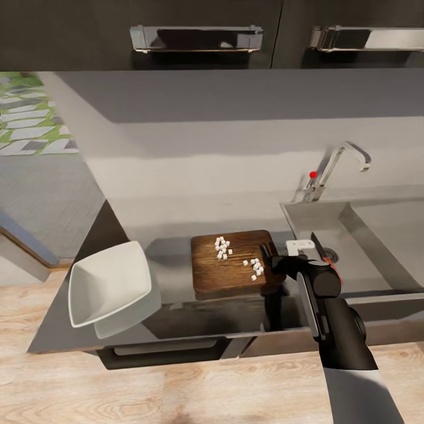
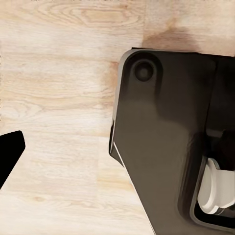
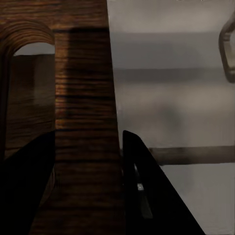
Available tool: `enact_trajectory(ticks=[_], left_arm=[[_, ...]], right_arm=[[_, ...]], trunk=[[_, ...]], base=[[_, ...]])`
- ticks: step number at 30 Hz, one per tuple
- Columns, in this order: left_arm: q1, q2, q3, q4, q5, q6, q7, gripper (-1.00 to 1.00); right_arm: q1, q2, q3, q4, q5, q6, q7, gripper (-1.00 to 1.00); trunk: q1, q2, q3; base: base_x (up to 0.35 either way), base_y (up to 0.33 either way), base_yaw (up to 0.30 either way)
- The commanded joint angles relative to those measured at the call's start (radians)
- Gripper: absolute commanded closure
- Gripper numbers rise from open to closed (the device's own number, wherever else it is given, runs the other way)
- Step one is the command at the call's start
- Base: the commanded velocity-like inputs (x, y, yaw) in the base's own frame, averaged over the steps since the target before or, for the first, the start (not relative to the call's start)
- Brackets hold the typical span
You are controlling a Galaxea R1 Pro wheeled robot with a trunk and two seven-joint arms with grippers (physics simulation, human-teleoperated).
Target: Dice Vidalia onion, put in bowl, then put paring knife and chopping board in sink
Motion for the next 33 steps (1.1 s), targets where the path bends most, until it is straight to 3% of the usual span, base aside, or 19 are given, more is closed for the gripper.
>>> enact_trajectory(ticks=[1, 9, 33], left_arm=[[0.0, 0.002, -0.007, -0.001, 0.009, -0.004, 0.008, -1.0], [0.0, 0.002, -0.007, -0.001, 0.009, -0.003, 0.008, -1.0], [0.0, 0.002, -0.007, 0.008, 0.009, -0.004, 0.008, -1.0]], right_arm=[[-0.001, 0.0, 0.0, -0.001, 0.009, 0.005, 0.007, 1.0], [-0.001, 0.0, 0.0, -0.001, 0.009, 0.005, 0.007, 1.0], [-0.001, 0.0, 0.0, -0.001, 0.009, 0.006, 0.007, 1.0]], trunk=[[0.001, -0.002, 0.0], [0.001, -0.002, 0.013], [0.001, -0.002, 0.045]], base=[[-0.082, 0.118, 0.0], [-0.037, 0.119, -0.04], [-0.054, 0.05, -0.184]])
